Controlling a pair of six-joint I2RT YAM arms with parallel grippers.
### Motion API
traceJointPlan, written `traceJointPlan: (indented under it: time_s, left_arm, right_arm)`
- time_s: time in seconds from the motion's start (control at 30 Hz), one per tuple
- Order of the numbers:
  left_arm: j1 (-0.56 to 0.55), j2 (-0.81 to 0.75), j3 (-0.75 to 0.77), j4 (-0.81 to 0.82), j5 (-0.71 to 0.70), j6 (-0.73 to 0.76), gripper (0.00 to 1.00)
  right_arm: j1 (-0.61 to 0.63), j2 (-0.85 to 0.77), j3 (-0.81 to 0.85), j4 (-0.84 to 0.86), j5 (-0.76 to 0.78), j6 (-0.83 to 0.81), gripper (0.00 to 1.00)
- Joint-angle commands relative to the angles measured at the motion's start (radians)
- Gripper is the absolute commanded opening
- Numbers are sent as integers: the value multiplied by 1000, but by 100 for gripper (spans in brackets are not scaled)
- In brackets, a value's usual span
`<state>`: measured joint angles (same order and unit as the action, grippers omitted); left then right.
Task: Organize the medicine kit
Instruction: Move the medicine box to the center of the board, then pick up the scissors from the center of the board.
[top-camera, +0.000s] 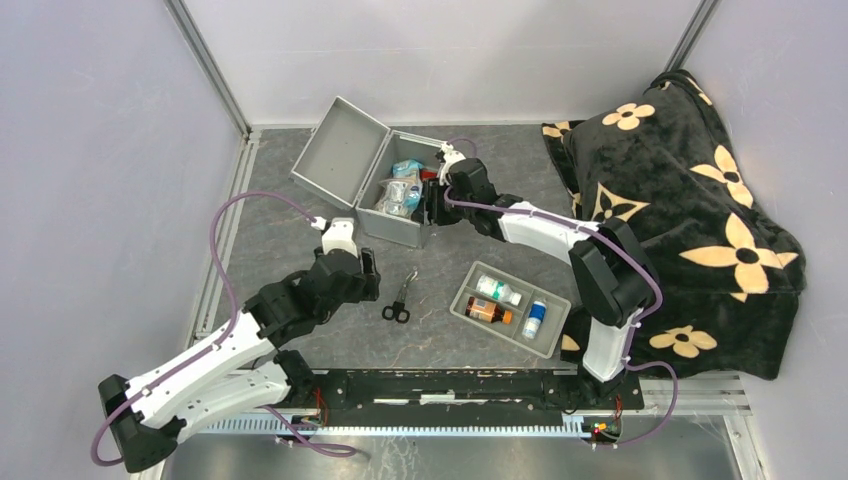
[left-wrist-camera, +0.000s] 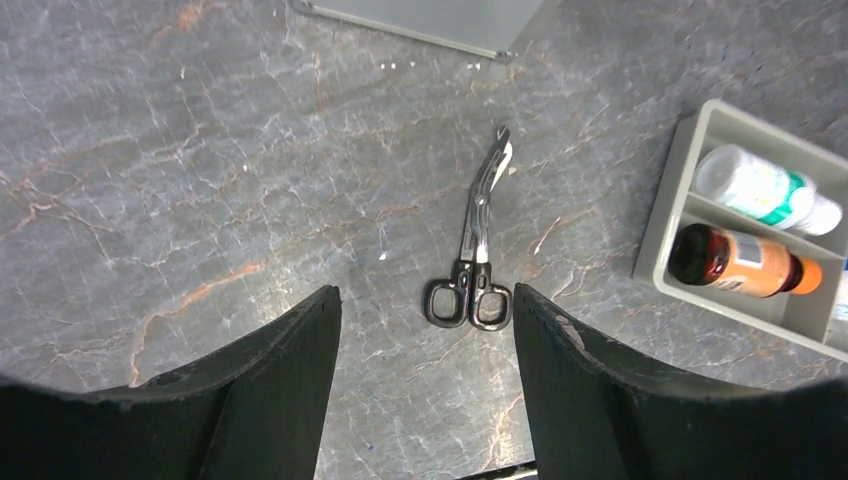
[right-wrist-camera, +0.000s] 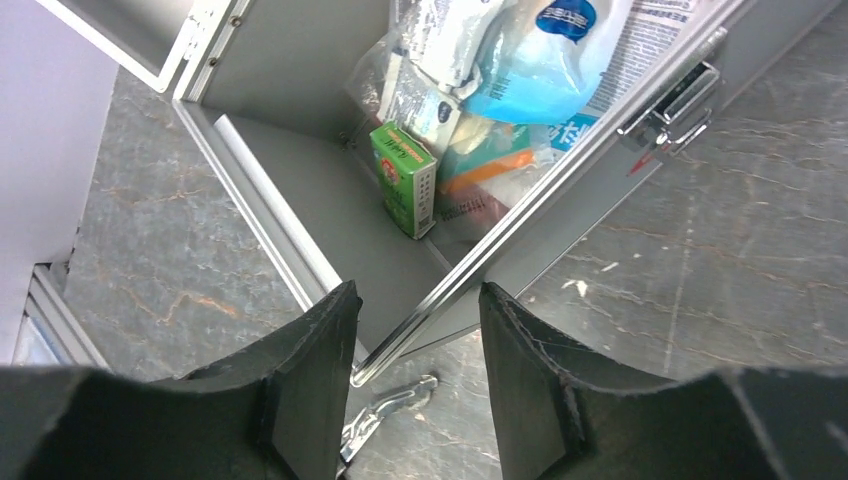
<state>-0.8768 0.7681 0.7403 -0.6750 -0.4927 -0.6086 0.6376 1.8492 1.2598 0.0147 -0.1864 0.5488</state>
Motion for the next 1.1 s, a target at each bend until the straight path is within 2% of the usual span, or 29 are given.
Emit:
traceJointPlan:
  time_s: [0.0, 0.17, 0.3, 0.47, 0.7, 0.83, 1.07]
  left_arm:
    - [-4, 35, -27, 29, 29, -73, 71]
    - [-4, 62, -88, 105, 82, -89, 73]
    - [-7, 101, -122, 176, 126, -76, 80]
    - [-17, 195, -144, 240, 153, -53, 83]
    - [-34, 371, -99, 303, 147, 18, 83]
    - [-37, 492, -42, 322, 140, 90, 82]
    - [-38, 629, 18, 349, 97, 155, 82]
  right_arm:
    - [9, -38, 22, 93, 4, 54, 57]
    - [3, -152, 2, 54, 78, -12, 67]
    - [-13, -279, -58, 28, 114, -76, 74]
    - [-34, -496, -238, -13, 210, -157, 77]
    - [-49, -806, -545, -52, 302, -180, 78]
    - [-54, -918, -615, -127, 359, -170, 78]
    - [-56, -1048, -713, -162, 320, -133, 76]
